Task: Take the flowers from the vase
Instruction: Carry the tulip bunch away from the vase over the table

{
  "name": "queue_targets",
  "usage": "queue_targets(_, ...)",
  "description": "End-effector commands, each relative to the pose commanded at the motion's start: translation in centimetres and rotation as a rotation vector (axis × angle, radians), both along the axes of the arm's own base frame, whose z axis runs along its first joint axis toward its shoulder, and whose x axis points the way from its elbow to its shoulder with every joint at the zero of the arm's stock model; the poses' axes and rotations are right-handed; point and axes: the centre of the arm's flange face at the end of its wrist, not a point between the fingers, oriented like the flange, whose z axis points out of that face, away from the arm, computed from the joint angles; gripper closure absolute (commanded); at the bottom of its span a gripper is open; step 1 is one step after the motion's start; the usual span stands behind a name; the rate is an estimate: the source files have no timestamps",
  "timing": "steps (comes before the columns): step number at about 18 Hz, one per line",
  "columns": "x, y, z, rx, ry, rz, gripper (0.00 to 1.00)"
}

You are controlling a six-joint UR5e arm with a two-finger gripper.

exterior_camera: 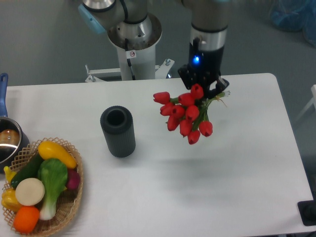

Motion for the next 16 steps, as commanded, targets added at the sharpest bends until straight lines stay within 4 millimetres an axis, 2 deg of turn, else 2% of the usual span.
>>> queue_targets(4,-0.7,0.5,-1.1,-0.027,-0.001,-0.004,0.94)
queue_targets(8,-2.7,1.1,-2.5,-0.082,0.001,-0.036,0.94)
queue_targets(16,-3.7,0.9,-3.5,-0.098,-0.007,-0.043,0.94)
